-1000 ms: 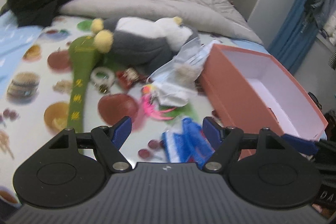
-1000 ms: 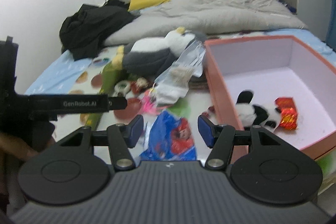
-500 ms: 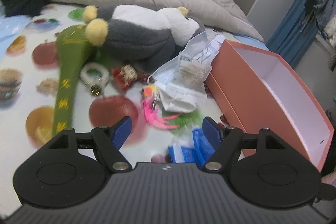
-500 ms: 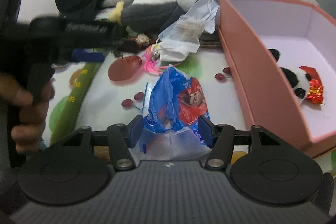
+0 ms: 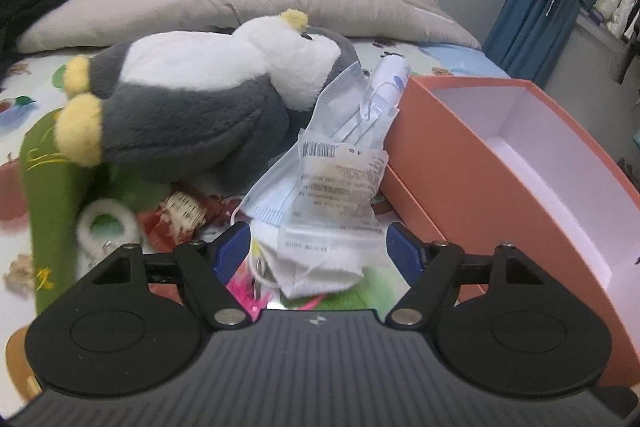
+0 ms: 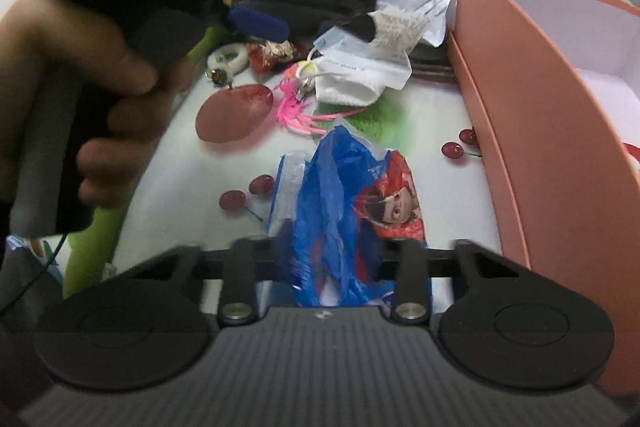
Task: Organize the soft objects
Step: 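Move both tools back to the blue bag and white packet, then grasp the blue bag with the right tool while the left grasps the white packet, then carry both items over the box and open both tools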
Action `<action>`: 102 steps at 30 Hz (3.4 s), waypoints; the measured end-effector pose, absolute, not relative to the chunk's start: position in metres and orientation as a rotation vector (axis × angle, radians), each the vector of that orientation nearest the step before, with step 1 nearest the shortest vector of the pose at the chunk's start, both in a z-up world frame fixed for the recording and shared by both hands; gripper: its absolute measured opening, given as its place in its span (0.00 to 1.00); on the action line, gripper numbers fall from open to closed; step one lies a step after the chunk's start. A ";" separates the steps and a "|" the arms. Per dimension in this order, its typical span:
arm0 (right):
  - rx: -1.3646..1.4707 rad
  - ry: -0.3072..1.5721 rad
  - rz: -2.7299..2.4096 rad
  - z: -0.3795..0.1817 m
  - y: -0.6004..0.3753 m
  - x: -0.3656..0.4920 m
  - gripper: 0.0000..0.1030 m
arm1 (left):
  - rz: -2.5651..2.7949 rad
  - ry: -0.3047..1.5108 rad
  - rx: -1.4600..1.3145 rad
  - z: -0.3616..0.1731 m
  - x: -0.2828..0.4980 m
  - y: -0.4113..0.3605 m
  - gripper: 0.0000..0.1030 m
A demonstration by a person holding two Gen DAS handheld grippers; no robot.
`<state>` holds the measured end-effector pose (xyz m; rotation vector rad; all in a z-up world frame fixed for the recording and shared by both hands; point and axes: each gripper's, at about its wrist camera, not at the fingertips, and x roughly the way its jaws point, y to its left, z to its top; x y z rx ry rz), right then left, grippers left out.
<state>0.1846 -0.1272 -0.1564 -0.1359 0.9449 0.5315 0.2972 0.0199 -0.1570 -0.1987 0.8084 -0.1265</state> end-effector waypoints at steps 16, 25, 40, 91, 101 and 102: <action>-0.068 0.918 0.501 -0.157 -0.137 0.203 0.15 | -0.144 0.826 -0.122 -0.180 0.357 -0.004 0.79; -0.045 0.905 0.495 -0.159 -0.143 0.207 0.15 | -0.118 0.861 -0.120 -0.189 0.364 -0.003 0.54; -0.027 0.868 0.465 -0.146 -0.150 0.196 0.12 | -0.049 0.817 -0.221 -0.158 0.312 0.021 0.39; -0.036 0.625 0.413 0.005 -0.177 0.201 0.10 | -0.086 0.743 -0.374 -0.026 0.220 0.029 0.39; -0.048 0.546 0.319 0.061 -0.235 0.222 0.10 | -0.258 0.729 -0.390 0.037 0.288 -0.039 0.39; -0.045 0.547 0.307 0.064 -0.241 0.226 0.10 | -0.271 0.734 -0.384 0.039 0.294 -0.048 0.39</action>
